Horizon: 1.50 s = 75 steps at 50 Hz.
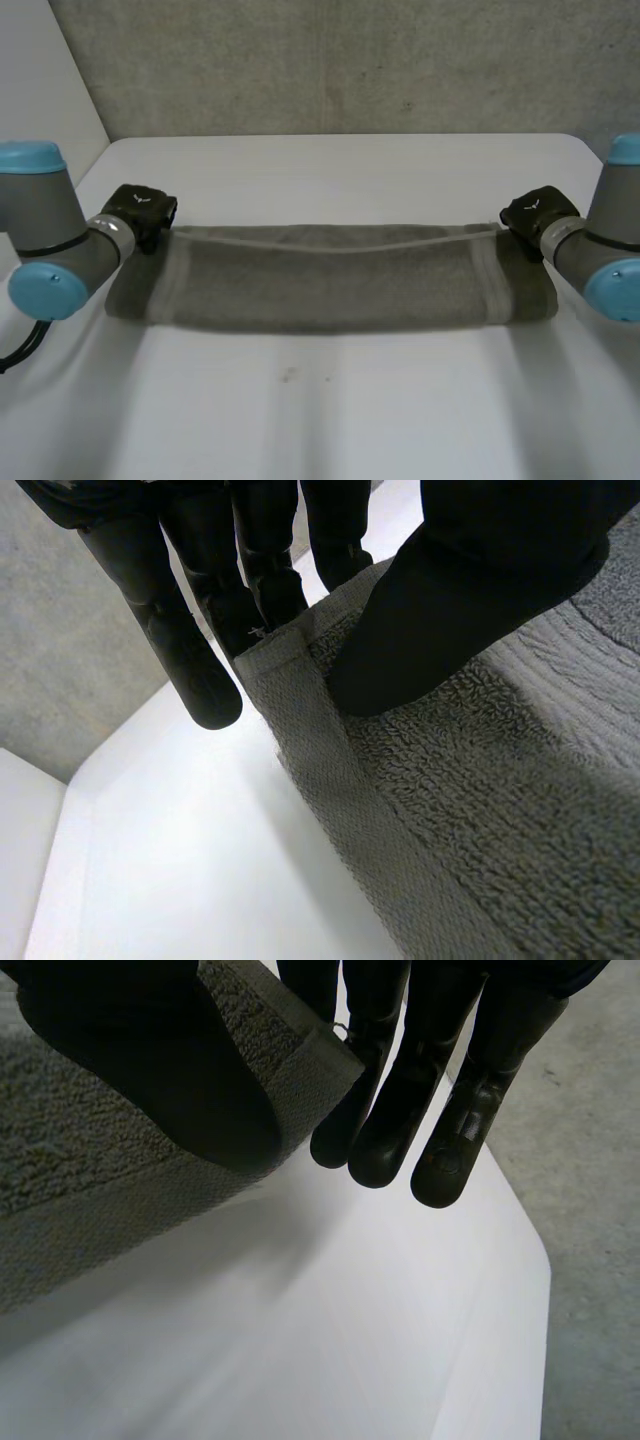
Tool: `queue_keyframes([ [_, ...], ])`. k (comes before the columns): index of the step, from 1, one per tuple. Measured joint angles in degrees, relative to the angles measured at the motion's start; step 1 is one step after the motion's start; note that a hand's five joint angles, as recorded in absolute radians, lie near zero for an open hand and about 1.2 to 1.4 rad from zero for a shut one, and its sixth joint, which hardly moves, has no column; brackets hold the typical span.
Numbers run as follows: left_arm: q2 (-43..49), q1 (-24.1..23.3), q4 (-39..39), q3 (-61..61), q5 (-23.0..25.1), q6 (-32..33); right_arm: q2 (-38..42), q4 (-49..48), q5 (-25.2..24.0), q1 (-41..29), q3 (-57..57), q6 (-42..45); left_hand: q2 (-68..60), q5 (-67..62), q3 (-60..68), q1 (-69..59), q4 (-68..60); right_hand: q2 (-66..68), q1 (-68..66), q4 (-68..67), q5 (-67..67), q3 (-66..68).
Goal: Fold the towel.
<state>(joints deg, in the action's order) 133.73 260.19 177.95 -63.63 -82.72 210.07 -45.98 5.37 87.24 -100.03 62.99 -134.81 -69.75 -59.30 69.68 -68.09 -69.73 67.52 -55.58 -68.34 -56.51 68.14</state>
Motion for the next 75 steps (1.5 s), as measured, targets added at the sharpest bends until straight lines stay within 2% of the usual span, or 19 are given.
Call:
queue_keyframes([
  [14,8.8,-1.0,1.7,13.0,-3.1,-0.1,7.6,-13.7,3.6,-1.4,-6.6,0.7,0.0,0.0,0.0,0.0,0.0,0.0,0.0,0.0,0.0,0.0],
  [16,9.2,-1.1,1.9,13.4,-3.3,-0.1,8.1,-14.2,3.6,-1.4,-7.2,0.8,0.0,0.0,0.0,0.0,0.0,-3.3,1.2,3.7,2.7,-3.5],
  [17,9.4,-1.3,2.1,13.6,-3.4,-0.1,8.5,-14.4,3.6,-1.4,-7.5,0.8,6.6,5.9,-6.5,5.6,6.6,-3.3,1.2,3.7,2.7,-3.5],
  [18,9.5,-1.5,2.2,13.5,-3.4,-0.1,8.6,-14.5,3.6,-1.4,-7.7,0.8,15.8,14.0,-15.6,15.0,15.8,-20.2,17.7,20.5,18.2,-20.3],
  [19,9.6,-2.0,2.5,13.2,-3.4,0.0,8.9,-14.6,3.5,-1.5,-7.9,0.8,32.0,30.2,-31.7,31.3,30.7,-37.5,32.9,36.5,34.0,-37.5],
  [22,9.3,-2.7,2.9,12.4,-3.4,0.0,8.6,-14.5,3.5,-1.7,-7.6,0.4,44.7,42.8,-43.4,43.5,43.6,-51.6,42.4,51.9,49.3,-52.2],
  [23,9.0,-3.0,3.2,11.9,-3.4,-0.1,8.0,-14.5,3.5,-1.9,-7.1,0.0,52.6,51.4,-52.5,51.7,52.7,-53.5,43.3,54.1,51.5,-54.1],
  [26,7.5,-3.7,3.9,10.1,-3.4,-0.3,5.6,-14.2,3.3,-2.3,-5.2,-1.6,55.7,54.2,-55.6,53.8,55.6,-54.7,43.7,54.9,53.0,-55.9],
  [31,1.8,-4.1,5.2,4.5,-3.3,-1.0,-2.9,-13.7,1.0,-2.4,2.0,-7.1,59.2,57.1,-59.1,57.2,59.2,-54.7,43.7,54.9,53.2,-55.9],
  [36,-8.5,-4.1,6.6,-6.6,-3.2,-2.6,-12.8,-11.6,-5.3,-1.4,12.0,-11.5,60.1,57.6,-60.0,57.9,59.9,-54.7,43.7,54.9,53.2,-55.9],
  [44,-20.8,-4.1,14.0,-25.0,-2.8,-6.7,-19.2,-6.8,-9.8,3.9,23.9,-11.8,60.2,57.6,-60.1,58.1,60.0,-54.5,43.5,54.7,52.7,-54.9],
  [49,-23.5,-4.1,21.1,-33.2,-2.7,-8.1,-18.8,-7.3,-10.4,5.8,27.8,-11.3,60.2,57.6,-60.1,58.1,60.1,-50.1,40.8,50.8,48.8,-50.5],
  [55,-23.6,-4.4,25.2,-36.4,-2.8,-8.2,-14.5,-14.4,-10.7,6.8,29.6,-11.2,60.2,57.6,-60.1,58.1,60.1,-32.0,24.8,32.9,32.3,-32.6],
  [58,-23.5,-4.5,25.3,-36.4,-2.8,-8.2,-12.7,-17.1,-11.0,7.0,29.6,-11.3,60.3,57.6,-60.1,58.1,60.1,-10.9,7.9,12.8,12.6,-12.6],
  [60,-23.4,-4.5,25.3,-36.4,-2.8,-8.1,-12.0,-18.1,-11.2,7.1,29.5,-11.3,60.3,57.6,-60.1,58.1,60.1,-3.6,3.0,5.0,5.2,-4.9],
  [63,-23.3,-4.5,25.1,-36.4,-2.9,-8.1,-11.0,-19.3,-11.5,7.9,29.0,-11.2,60.3,57.6,-60.1,58.1,60.1,-0.1,1.8,0.3,1.1,-0.5],
  [73,-23.4,-4.5,24.9,-36.4,-2.9,-8.2,-10.9,-19.1,-11.1,12.7,27.6,-10.3,60.3,57.6,-60.1,58.1,60.1,-0.1,1.8,0.0,0.9,-0.4],
  [75,-23.4,-4.4,24.9,-36.4,-3.0,-8.3,-11.3,-18.9,-10.6,15.7,26.9,-9.1,60.3,57.6,-60.1,58.1,60.1,-0.1,1.8,0.0,0.8,-0.4],
])
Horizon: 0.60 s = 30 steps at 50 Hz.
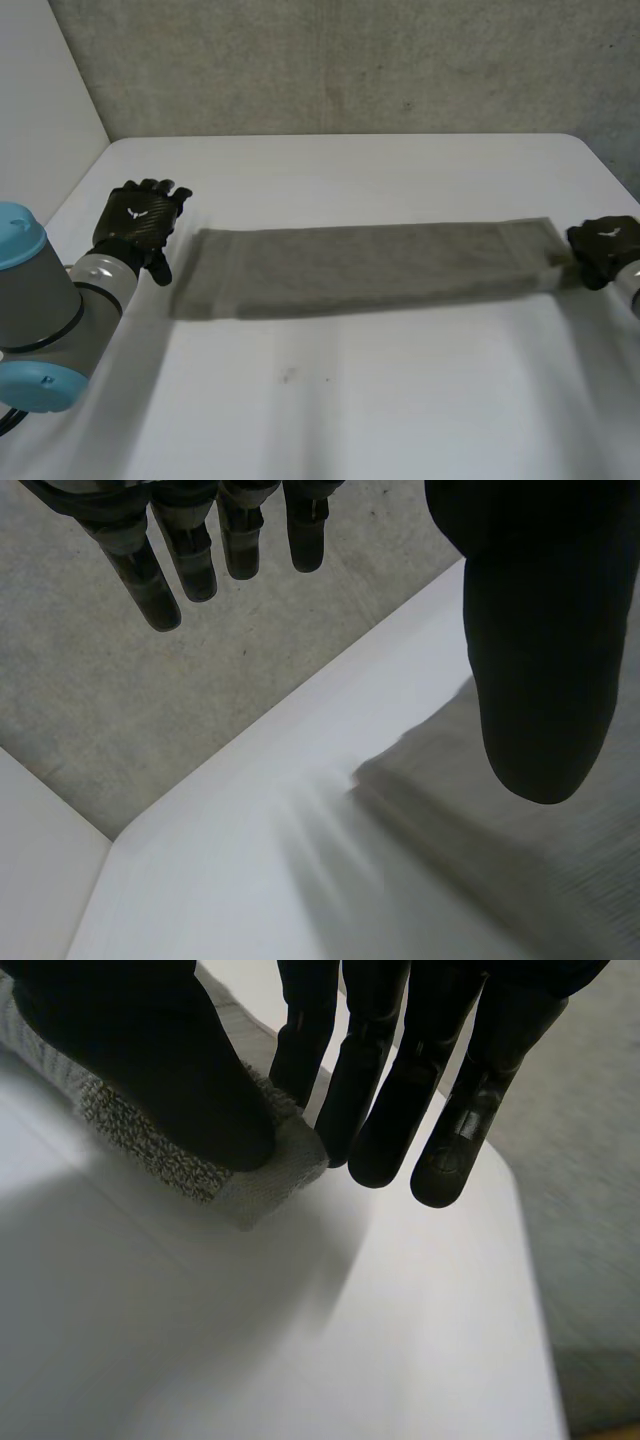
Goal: Fold the towel.
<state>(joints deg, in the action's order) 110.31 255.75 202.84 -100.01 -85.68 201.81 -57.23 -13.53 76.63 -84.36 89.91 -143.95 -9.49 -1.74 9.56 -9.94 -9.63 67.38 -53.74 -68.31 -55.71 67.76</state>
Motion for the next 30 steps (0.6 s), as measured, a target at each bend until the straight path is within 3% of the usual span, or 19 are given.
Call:
queue_keyframes([
  [8,0.0,0.1,0.0,0.0,0.0,0.0,-2.7,1.0,1.3,5.5,-1.1,2.3,0.0,0.0,0.0,0.0,0.0,0.0,0.0,0.0,-0.2,0.2],
  [13,0.0,0.3,0.0,0.0,0.0,0.0,-4.7,0.8,0.5,4.1,-1.6,1.4,0.0,0.0,0.0,0.0,0.0,0.0,-0.5,0.0,-0.3,0.2],
  [18,-0.1,0.5,0.1,0.1,-0.1,-0.1,-6.8,0.5,-0.2,-6.8,-5.0,-3.2,0.0,0.0,0.0,0.0,0.0,0.2,-0.5,-0.1,-0.5,0.2],
  [22,-0.3,0.8,0.2,0.1,-0.2,-0.1,-5.8,0.3,-1.5,-21.0,-9.9,-6.9,0.0,0.0,0.0,0.0,0.0,0.2,-0.5,-0.1,-0.6,0.2],
  [23,-0.3,0.8,0.2,0.1,-0.2,-0.1,-5.8,0.3,-1.5,-21.0,-9.9,-6.9,0.0,0.0,0.0,0.0,0.0,0.2,-0.5,-0.1,-0.6,0.2],
  [25,-0.4,1.0,0.2,0.1,-0.3,-0.1,-3.2,0.2,-2.8,-29.3,-13.0,-7.6,0.0,0.0,0.0,0.0,0.0,0.2,-0.5,-0.1,-0.6,0.2],
  [30,-0.6,1.3,0.2,0.1,-0.3,-0.1,2.5,0.1,-4.7,-40.6,-18.4,-7.7,0.0,0.0,0.0,0.0,0.0,0.2,-0.5,-0.1,-0.7,0.2],
])
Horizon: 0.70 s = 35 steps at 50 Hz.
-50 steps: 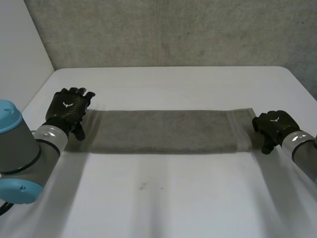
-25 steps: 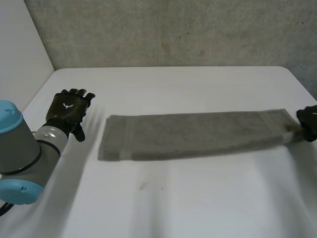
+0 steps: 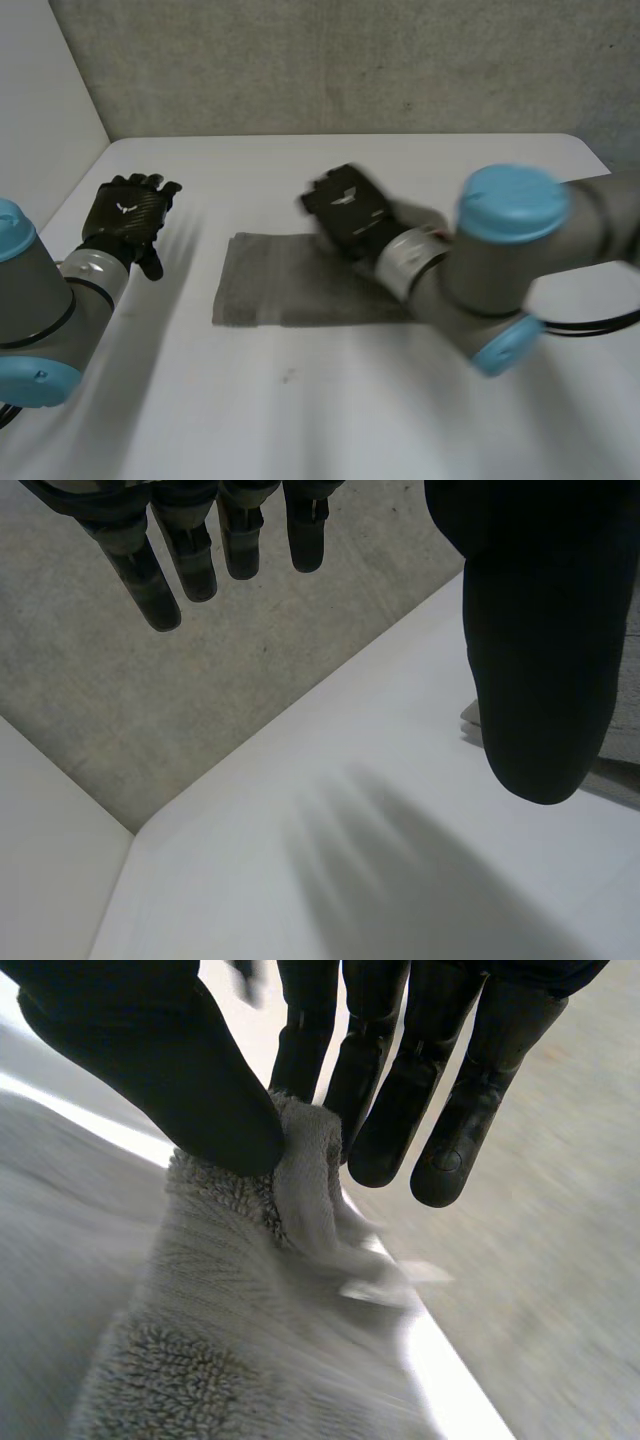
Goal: Fold the towel.
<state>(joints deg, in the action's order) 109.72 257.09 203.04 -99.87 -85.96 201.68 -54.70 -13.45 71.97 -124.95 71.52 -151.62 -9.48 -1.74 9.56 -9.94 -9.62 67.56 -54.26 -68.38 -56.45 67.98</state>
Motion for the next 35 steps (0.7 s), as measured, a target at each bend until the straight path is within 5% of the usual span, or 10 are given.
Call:
queue_keyframes([
  [7,-0.1,0.1,0.1,-0.1,-0.1,0.0,13.2,-0.3,-0.3,-11.1,-10.1,0.3,0.0,0.0,0.0,0.0,0.0,0.0,0.0,0.0,0.0,0.0],
  [17,-0.1,0.2,0.3,-0.4,0.0,0.0,20.9,0.1,1.8,-15.5,-14.7,0.1,0.0,0.0,0.0,0.0,0.0,-4.8,5.0,4.9,4.7,-4.6],
  [18,-0.1,0.2,0.3,-0.4,0.0,0.0,20.5,0.4,3.0,-15.5,-14.7,0.0,0.0,0.0,0.0,0.0,0.0,-4.8,5.0,4.9,4.7,-4.6],
  [19,-0.1,0.0,0.3,-0.4,0.0,0.0,19.0,0.8,5.7,-15.4,-14.1,-0.3,0.0,0.0,0.0,0.0,0.0,-42.7,37.2,41.3,39.7,-41.0],
  [21,-0.1,-0.2,0.3,-0.5,0.0,0.0,16.8,1.2,8.3,-15.2,-13.1,-0.7,0.0,0.0,0.0,0.0,0.0,-53.2,42.1,53.7,51.2,-53.4],
  [28,-0.3,-3.1,0.2,-0.8,-0.2,-0.3,4.5,1.9,14.9,-10.4,-4.2,-6.2,0.0,0.0,0.0,0.0,0.0,-54.7,42.3,55.0,53.2,-55.7],
  [35,-0.9,-9.4,0.0,-0.4,-0.1,-2.8,-3.0,5.4,15.0,-0.8,7.2,-11.0,0.0,0.0,0.0,0.0,0.0,-54.7,42.3,55.0,53.2,-55.7],
])
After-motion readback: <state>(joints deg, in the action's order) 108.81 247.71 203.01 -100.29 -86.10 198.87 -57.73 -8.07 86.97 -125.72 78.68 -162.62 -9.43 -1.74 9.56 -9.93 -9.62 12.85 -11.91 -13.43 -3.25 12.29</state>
